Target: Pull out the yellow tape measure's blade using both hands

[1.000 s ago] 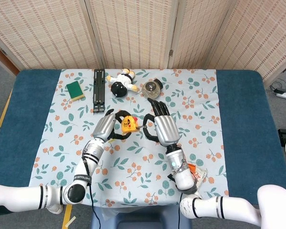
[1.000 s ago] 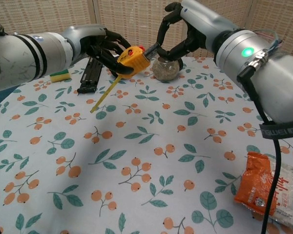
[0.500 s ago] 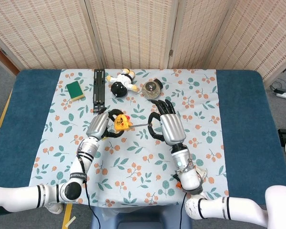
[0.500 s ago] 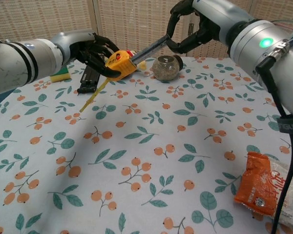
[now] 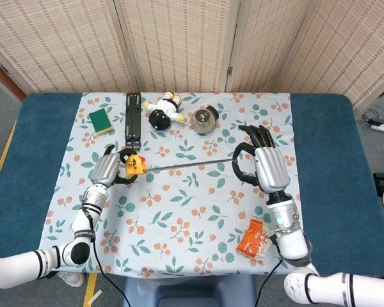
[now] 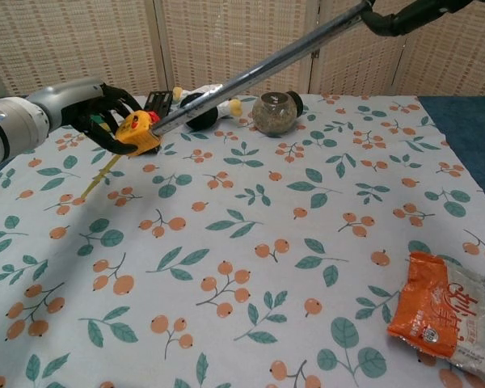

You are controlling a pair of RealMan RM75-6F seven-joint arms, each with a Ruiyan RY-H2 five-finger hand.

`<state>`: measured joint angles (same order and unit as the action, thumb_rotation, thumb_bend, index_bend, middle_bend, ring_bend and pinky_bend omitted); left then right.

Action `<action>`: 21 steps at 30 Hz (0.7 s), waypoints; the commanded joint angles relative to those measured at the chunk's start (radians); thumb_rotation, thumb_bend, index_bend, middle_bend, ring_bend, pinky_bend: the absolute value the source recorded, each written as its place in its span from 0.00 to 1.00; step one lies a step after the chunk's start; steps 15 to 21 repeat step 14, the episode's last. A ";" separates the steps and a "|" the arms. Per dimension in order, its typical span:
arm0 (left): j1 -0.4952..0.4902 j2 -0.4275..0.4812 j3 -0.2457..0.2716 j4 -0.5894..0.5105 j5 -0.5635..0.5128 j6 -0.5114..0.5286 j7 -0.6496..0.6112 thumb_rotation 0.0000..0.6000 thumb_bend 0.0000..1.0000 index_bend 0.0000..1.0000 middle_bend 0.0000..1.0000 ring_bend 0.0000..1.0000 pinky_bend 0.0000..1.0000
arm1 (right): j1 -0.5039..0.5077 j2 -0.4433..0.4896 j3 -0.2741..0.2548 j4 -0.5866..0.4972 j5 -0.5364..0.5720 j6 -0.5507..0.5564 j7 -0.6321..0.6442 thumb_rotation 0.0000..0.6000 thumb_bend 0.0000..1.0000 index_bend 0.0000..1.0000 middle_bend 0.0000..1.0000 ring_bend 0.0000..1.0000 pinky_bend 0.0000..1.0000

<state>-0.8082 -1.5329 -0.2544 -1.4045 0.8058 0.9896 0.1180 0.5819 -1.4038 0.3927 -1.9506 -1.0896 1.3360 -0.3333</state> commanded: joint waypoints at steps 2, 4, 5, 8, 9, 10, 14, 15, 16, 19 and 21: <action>0.024 0.007 0.007 0.032 0.009 -0.033 -0.032 1.00 0.36 0.59 0.53 0.40 0.04 | -0.071 0.110 0.000 -0.072 -0.027 0.023 0.078 1.00 0.54 0.70 0.17 0.10 0.00; 0.031 0.010 0.008 0.043 0.014 -0.044 -0.042 1.00 0.36 0.59 0.53 0.40 0.04 | -0.101 0.157 0.000 -0.094 -0.040 0.032 0.118 1.00 0.55 0.70 0.17 0.10 0.00; 0.034 0.011 0.008 0.048 0.015 -0.048 -0.043 1.00 0.36 0.59 0.53 0.40 0.04 | -0.114 0.178 0.000 -0.101 -0.046 0.036 0.136 1.00 0.55 0.70 0.17 0.10 0.00; 0.044 0.020 0.008 0.052 0.014 -0.071 -0.056 1.00 0.36 0.60 0.53 0.40 0.04 | -0.156 0.241 0.000 -0.120 -0.062 0.048 0.197 1.00 0.55 0.70 0.17 0.10 0.00; 0.046 0.023 0.008 0.053 0.013 -0.078 -0.060 1.00 0.36 0.60 0.53 0.40 0.04 | -0.168 0.259 0.000 -0.124 -0.065 0.050 0.217 1.00 0.55 0.70 0.17 0.10 0.00; 0.050 0.025 0.008 0.056 0.012 -0.084 -0.063 1.00 0.36 0.60 0.53 0.40 0.04 | -0.183 0.282 0.002 -0.128 -0.068 0.053 0.244 1.00 0.55 0.70 0.17 0.10 0.00; 0.059 0.023 0.010 0.065 0.015 -0.091 -0.065 1.00 0.36 0.60 0.53 0.40 0.04 | -0.222 0.343 0.004 -0.129 -0.076 0.059 0.317 1.00 0.55 0.70 0.17 0.09 0.00; 0.059 0.023 0.010 0.065 0.015 -0.091 -0.065 1.00 0.36 0.60 0.53 0.40 0.04 | -0.222 0.343 0.004 -0.129 -0.076 0.059 0.317 1.00 0.55 0.70 0.17 0.09 0.00; 0.059 0.023 0.010 0.065 0.015 -0.091 -0.065 1.00 0.36 0.60 0.53 0.40 0.04 | -0.222 0.343 0.004 -0.129 -0.076 0.059 0.317 1.00 0.55 0.70 0.17 0.09 0.00; 0.059 0.023 0.010 0.065 0.015 -0.091 -0.065 1.00 0.36 0.60 0.53 0.40 0.04 | -0.222 0.343 0.004 -0.129 -0.076 0.059 0.317 1.00 0.55 0.70 0.17 0.09 0.00; 0.059 0.023 0.010 0.065 0.015 -0.091 -0.065 1.00 0.36 0.60 0.53 0.40 0.04 | -0.222 0.343 0.004 -0.129 -0.076 0.059 0.317 1.00 0.55 0.70 0.17 0.09 0.00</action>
